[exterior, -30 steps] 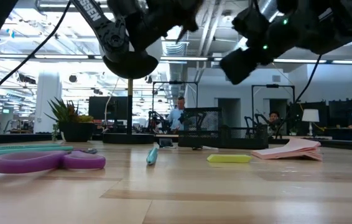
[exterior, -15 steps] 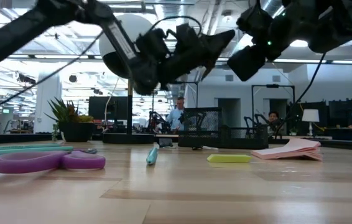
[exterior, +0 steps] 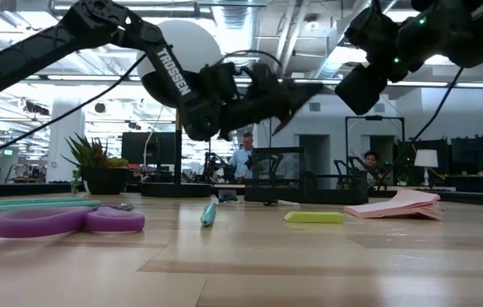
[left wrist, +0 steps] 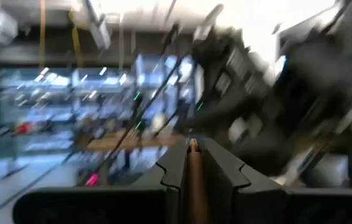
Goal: Pick and place office supplies into organizer
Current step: Put the brown pen into the black desk organizer
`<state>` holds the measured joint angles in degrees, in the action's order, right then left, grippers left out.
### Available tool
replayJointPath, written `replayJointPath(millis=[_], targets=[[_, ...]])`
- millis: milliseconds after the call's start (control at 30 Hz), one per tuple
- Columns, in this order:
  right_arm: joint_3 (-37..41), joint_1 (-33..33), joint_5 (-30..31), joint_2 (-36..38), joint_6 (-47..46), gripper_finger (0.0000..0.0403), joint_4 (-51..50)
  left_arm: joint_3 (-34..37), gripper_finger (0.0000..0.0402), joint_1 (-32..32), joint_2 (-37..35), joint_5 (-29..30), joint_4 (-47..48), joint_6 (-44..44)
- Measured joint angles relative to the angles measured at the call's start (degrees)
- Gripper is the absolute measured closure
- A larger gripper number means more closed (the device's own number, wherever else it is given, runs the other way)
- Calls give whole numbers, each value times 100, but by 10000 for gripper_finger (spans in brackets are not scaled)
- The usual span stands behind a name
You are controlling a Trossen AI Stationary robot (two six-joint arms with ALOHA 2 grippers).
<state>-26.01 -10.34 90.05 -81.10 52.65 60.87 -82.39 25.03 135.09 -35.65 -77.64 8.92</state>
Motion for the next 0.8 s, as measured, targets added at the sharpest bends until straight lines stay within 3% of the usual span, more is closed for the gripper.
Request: replayJointPath(millis=[200,400,633,800], targets=[[3,-53,-3,-28,-14,285,-6,0,379,-105,11,403,473,-623],[6,-45,-3,-28,-16,285,-3,0,379,-119,11,690,756,-637],[3,-48,-6,-28,-18,285,-1,0,379,-341,11,2000,1495,-1378],[3,-51,-8,-28,-18,285,-1,0,373,-461,8,2522,1583,-1830]])
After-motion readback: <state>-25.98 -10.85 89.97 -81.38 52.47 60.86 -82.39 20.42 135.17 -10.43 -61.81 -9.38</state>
